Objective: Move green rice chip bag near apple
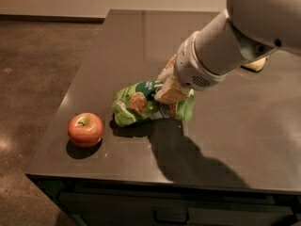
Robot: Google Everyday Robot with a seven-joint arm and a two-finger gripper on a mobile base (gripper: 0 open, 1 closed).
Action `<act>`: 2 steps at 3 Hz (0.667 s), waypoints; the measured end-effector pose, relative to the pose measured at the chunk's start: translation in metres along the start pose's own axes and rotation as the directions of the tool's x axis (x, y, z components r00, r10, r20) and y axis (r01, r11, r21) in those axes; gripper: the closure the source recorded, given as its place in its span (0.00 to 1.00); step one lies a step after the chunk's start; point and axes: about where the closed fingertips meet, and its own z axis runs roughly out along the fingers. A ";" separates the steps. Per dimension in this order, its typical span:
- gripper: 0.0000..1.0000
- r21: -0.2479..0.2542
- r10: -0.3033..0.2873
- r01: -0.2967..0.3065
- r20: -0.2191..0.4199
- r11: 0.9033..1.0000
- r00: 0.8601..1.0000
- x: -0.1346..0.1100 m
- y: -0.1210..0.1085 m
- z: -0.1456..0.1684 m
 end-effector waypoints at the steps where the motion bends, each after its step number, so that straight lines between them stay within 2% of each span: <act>1: 0.60 -0.038 -0.018 0.019 0.022 0.999 1.000 0.000 0.006 0.002; 2: 0.35 -0.071 -0.028 0.032 0.051 0.997 0.998 0.000 0.011 0.004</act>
Offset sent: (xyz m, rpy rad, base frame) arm -0.0110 0.0029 -0.0142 0.0633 0.0683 0.1122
